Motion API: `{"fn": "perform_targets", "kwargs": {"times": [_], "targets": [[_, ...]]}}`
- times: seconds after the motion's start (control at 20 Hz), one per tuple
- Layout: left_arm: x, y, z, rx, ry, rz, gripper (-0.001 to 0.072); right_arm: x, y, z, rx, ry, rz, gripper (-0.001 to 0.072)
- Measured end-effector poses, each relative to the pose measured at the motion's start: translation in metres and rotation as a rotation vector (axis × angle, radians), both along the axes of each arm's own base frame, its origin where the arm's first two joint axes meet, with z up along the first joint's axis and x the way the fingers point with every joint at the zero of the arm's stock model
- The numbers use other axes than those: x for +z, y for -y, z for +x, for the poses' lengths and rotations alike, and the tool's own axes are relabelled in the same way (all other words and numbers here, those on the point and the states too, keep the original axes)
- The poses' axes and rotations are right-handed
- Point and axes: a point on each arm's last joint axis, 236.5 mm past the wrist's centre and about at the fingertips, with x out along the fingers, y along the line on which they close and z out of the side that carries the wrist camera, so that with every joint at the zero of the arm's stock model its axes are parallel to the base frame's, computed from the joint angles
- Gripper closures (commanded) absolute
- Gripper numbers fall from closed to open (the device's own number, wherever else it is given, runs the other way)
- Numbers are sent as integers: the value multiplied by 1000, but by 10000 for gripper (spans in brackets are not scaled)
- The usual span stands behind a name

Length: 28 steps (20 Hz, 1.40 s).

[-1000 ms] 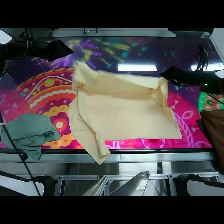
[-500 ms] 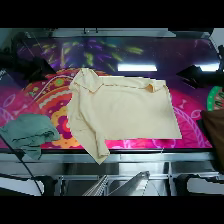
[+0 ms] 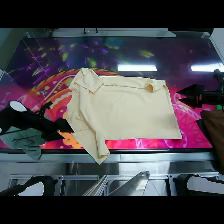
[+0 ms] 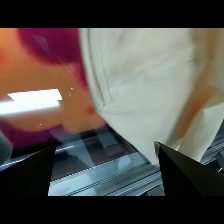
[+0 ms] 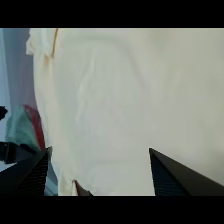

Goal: Fold the shirts.

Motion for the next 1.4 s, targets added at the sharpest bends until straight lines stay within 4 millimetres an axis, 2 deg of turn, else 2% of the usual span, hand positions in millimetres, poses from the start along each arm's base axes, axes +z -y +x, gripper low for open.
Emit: {"fn": "perform_targets", "kwargs": {"times": [0.15, 0.3, 0.35, 0.4, 0.5, 0.6, 0.9, 1.2, 1.3, 1.4], "targets": [[-9, 24, -6, 4, 20, -44, 17, 6, -5, -2, 10, 14, 40, 15], [-14, 36, 4, -4, 61, -52, 34, 11, -9, -6, 26, 20, 65, 16], [-14, 38, 6, -19, 68, -54, 176, 12, -9, -7, 29, 20, 72, 16], [-16, 36, 12, -29, 91, -39, 220, 13, -9, -9, 35, 18, 80, 17], [-17, 30, 31, -15, 150, -9, 220, 17, -2, -12, 24, 22, 90, 16], [-15, 23, 37, -8, 162, -4, 219, 21, 8, -14, 1, 30, 93, 17], [-21, 6, 15, 26, 92, -41, 220, 28, 28, -18, -48, 46, 86, 17], [-20, -5, 18, 71, 110, -68, 220, 30, 29, -23, -40, 36, 98, 17], [-18, -7, 29, 81, 149, -66, 221, 31, 28, -23, -38, 32, 103, 17], [-17, -19, 58, 124, 241, -21, 221, 31, 28, -24, -37, 30, 105, 17]]}}
